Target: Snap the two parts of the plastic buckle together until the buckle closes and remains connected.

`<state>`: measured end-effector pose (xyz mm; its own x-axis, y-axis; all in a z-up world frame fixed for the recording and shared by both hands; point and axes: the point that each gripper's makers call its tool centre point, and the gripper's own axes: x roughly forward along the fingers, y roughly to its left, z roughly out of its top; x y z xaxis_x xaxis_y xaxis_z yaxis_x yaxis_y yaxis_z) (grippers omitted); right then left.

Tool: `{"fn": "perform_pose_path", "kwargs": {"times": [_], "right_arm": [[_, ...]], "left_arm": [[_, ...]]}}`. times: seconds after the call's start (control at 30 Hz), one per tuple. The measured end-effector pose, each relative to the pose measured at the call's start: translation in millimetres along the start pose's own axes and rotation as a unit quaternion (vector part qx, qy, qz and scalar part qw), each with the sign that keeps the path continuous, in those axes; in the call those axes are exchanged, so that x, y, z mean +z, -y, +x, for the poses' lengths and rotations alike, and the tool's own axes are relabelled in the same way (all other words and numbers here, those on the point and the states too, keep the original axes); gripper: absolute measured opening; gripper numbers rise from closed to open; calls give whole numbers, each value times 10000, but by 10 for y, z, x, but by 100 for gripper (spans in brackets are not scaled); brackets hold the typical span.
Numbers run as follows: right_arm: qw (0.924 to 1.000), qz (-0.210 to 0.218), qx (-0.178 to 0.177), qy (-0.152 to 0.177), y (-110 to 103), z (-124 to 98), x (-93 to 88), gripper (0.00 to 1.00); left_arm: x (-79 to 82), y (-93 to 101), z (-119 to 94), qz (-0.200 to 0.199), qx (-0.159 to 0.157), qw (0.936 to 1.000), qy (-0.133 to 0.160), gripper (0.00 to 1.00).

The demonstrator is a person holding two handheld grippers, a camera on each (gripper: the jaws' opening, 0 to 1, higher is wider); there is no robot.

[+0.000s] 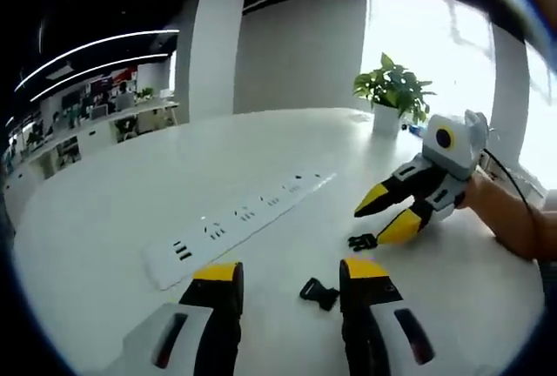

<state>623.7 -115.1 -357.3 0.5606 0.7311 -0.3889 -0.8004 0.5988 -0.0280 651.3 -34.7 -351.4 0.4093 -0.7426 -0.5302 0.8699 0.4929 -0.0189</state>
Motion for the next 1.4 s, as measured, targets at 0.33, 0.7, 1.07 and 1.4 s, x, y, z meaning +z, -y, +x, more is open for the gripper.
{"fn": "perform_pose_path", "kwargs": {"times": [0.33,0.7,1.07,1.4], "right_arm": [[10000,66,1,18,29,-18,-13,21],[10000,48,72,-4,23,-14,-24,19],[9999,32,132,-80,-11,-8,-72,19],[9999,8,131,-34,-14,-14,-65,18]], "left_arm": [[-23,-64,-10,537,92,9977,-414,49],[-9,-119,-53,1495,-271,9855,-753,49],[-83,-94,-32,2663,-725,9524,-1292,49],[43,136,-5,3800,-1308,9067,-1281,43]]}}
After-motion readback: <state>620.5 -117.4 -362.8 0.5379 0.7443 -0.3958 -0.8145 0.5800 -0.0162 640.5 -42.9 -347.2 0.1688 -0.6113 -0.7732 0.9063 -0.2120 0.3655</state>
